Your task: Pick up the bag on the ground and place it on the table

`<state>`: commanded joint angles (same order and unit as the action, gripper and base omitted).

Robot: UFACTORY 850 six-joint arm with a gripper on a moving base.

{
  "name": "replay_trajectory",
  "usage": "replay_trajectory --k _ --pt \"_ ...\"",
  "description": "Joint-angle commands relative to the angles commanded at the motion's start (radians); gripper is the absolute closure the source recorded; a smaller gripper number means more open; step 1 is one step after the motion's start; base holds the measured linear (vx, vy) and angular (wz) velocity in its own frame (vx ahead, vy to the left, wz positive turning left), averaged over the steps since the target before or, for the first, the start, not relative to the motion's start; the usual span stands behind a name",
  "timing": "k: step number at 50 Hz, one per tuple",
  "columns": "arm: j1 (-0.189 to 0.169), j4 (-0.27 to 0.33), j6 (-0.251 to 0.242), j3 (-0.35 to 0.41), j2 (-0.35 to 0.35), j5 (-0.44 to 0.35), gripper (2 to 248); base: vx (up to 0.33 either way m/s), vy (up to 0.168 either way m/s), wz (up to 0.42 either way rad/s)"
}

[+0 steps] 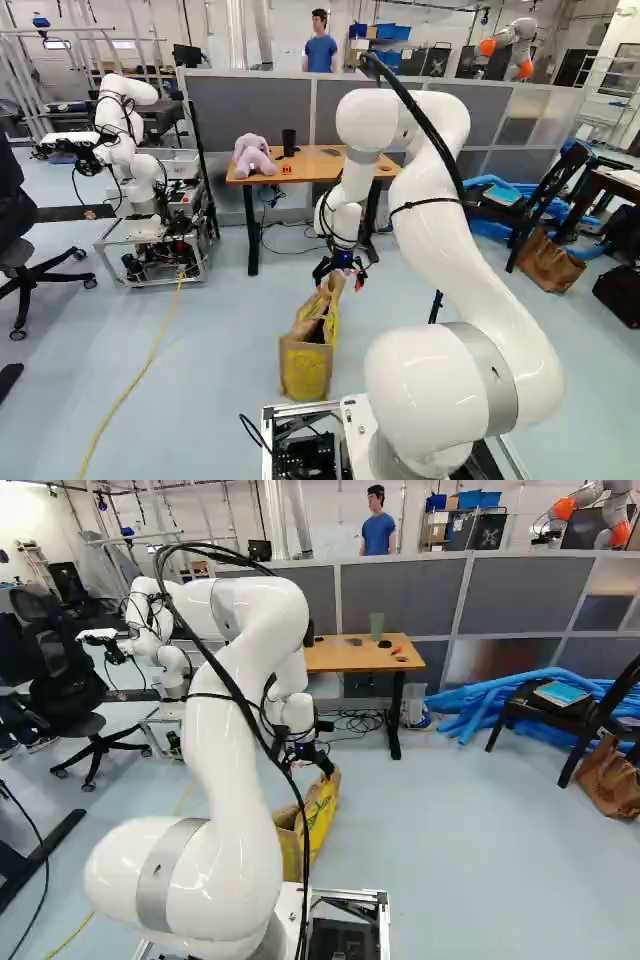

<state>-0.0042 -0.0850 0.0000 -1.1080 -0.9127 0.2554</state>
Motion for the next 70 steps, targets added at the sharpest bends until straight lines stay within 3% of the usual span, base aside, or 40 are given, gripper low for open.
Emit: replay_trajectory --k 70 --pt "0.017 0.000 0.000 -0.256 -0.293 0.000 3 0.000 0.000 0.000"
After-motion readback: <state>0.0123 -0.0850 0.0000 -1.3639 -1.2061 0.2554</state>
